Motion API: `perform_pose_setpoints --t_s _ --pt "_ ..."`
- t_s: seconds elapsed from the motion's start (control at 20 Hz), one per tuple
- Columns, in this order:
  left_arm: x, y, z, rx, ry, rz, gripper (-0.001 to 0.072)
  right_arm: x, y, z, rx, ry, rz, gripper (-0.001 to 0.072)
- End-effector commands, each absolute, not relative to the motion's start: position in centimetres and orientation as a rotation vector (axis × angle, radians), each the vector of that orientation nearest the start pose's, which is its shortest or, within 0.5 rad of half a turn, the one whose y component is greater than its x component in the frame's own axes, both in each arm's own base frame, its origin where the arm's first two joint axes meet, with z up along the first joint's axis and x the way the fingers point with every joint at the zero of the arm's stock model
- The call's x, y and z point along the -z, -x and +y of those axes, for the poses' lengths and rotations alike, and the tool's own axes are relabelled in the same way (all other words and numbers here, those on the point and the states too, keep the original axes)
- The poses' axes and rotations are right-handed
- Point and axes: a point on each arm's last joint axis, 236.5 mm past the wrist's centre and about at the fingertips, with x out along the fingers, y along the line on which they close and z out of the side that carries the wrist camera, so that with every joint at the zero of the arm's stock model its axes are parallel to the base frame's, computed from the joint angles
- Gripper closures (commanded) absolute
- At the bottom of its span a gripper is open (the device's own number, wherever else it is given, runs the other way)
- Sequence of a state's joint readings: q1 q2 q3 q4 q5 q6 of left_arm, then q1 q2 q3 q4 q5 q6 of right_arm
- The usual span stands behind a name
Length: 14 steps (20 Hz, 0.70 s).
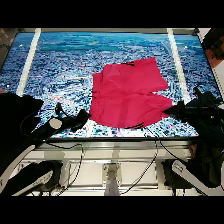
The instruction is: Fold the clothes and pants, and hang the long-sleeved shirts on hangers.
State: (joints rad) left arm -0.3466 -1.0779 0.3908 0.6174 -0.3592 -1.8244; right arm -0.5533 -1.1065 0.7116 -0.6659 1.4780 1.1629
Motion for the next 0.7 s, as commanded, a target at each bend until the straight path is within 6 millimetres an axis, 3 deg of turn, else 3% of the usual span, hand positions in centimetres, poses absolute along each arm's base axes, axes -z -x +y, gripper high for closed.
perform_pose_setpoints --t_s 0.0,0.15,0.4,0.65 --pt "9.0 -29.9 -17.8 -0.018 1.051 1.122 0.0299 -1.5 -27.8 4.6 -0.428 -0.964 1.274 0.0704" --pt "9.5 -30.3 -18.2 -0.039 1.083 1.139 0.0299 -1.5 -27.7 4.6 -0.428 -0.964 1.274 0.0704" --pt "9.6 -31.8 -20.1 -0.006 1.062 1.160 0.0368 -1.5 -27.8 4.6 -0.428 -0.964 1.274 0.0703" --pt "9.3 -32.7 -20.6 0.000 1.061 1.151 0.0543 -1.2 -28.4 4.1 -0.399 -0.954 1.251 0.0703"
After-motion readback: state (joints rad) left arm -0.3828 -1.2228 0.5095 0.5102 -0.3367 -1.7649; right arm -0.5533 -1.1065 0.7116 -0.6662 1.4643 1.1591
